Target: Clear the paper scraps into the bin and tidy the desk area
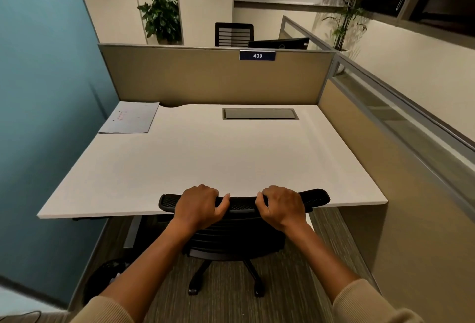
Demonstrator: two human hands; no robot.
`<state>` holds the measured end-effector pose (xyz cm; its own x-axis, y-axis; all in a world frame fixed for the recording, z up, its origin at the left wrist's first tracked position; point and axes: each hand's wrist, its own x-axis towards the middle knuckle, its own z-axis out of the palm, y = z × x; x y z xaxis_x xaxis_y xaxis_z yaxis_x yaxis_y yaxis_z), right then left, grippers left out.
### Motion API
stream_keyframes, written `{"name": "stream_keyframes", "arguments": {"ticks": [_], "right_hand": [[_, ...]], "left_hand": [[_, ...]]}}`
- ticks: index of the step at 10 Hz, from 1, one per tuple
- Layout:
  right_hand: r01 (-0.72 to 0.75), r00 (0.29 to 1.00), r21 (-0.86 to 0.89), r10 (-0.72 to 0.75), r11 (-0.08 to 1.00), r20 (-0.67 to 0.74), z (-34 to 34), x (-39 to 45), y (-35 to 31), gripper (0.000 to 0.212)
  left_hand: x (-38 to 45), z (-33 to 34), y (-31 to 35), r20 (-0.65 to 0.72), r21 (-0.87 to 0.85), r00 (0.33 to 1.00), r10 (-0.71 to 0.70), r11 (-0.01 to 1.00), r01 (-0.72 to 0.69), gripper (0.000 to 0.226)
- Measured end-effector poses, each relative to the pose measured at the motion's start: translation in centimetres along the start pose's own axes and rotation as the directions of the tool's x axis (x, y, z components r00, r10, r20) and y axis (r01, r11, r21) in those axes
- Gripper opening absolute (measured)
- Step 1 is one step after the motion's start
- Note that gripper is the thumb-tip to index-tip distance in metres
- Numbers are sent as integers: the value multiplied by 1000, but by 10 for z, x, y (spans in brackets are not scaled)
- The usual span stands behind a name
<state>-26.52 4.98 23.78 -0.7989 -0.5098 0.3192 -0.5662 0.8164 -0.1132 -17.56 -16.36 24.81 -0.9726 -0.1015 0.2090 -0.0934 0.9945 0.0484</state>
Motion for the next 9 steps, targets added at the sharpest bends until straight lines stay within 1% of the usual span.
{"name": "stream_keyframes", "arguments": {"ticks": [2,3,4,5,6,7,8,9], "right_hand": [[-10,1000,31,10,999,8,-2,-1,-1,52],[-7,999,51,5,999,35,-7,-4,-2,52],[13,996,75,-19,997,89,-12,-4,-3,54],[25,997,175,-38,984,71,-20,-9,-5,51],[101,987,239,-66,966,-149,-25,-28,-9,35],[189,947,195,-127,962,-295,-29,-62,-18,23],[182,950,224,-113,958,-291,-25,-106,-26,21],[143,969,245,-85,959,-232,-17,-151,-31,20]], "left_hand": [[0,0,-1,5,4,1000,16,1000,-16,66],[-4,-4,2,15,-7,1000,9,1000,-9,65],[-8,-8,6,47,-55,999,-5,998,8,64],[-21,-14,14,-12,-110,1000,-5,994,4,51],[-46,-14,26,-232,-105,972,45,992,-71,50],[-80,-12,41,-307,-73,949,77,992,-105,47],[-119,1,53,-339,-88,939,49,993,-84,47],[-159,10,67,-284,-85,959,19,995,-45,48]]}}
